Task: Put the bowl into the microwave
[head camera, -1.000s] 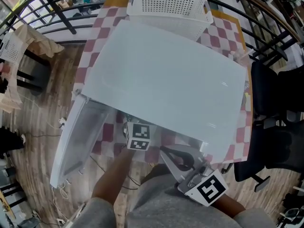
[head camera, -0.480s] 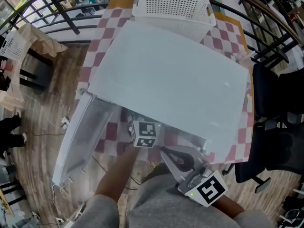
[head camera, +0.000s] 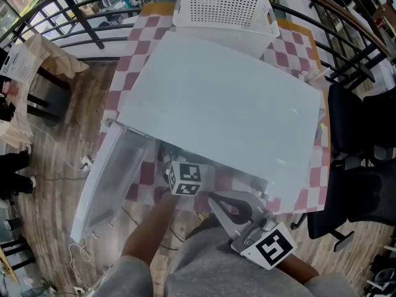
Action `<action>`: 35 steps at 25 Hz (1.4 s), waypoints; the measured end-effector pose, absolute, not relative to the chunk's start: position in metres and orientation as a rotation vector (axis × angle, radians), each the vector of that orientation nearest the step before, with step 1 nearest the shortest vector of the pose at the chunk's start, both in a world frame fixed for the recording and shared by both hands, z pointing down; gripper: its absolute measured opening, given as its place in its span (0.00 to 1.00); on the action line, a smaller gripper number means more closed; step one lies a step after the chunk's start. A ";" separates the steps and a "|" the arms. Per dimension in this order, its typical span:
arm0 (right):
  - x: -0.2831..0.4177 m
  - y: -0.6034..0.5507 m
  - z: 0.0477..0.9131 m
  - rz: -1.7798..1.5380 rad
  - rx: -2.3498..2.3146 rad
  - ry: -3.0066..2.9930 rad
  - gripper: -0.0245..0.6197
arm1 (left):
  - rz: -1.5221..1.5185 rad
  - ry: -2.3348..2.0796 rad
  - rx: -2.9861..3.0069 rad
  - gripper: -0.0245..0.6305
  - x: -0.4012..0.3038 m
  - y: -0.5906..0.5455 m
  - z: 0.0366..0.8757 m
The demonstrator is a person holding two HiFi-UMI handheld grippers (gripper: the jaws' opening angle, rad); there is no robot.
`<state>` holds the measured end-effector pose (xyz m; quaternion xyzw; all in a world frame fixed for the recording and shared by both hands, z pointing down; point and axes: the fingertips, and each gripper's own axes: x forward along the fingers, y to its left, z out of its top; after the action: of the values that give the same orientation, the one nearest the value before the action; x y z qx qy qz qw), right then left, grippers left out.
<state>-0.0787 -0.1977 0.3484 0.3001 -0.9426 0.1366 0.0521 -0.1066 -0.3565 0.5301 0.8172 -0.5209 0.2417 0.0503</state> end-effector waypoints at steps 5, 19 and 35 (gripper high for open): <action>-0.077 -0.194 0.350 0.426 0.909 -2.862 0.04 | 0.738 -1.592 2.470 0.85 -0.108 -0.356 0.530; -0.067 -0.194 0.352 0.438 0.936 -2.867 0.04 | 0.720 -1.645 2.439 0.84 -0.094 -0.366 0.531; -0.062 -0.189 0.347 0.441 0.938 -2.887 0.04 | 0.645 -1.575 2.383 0.85 -0.105 -0.356 0.538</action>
<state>-0.0621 -0.1888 0.3471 0.3057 -0.9405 0.1435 0.0368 -0.1047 -0.3559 0.5378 0.8091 -0.5348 0.2189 0.1064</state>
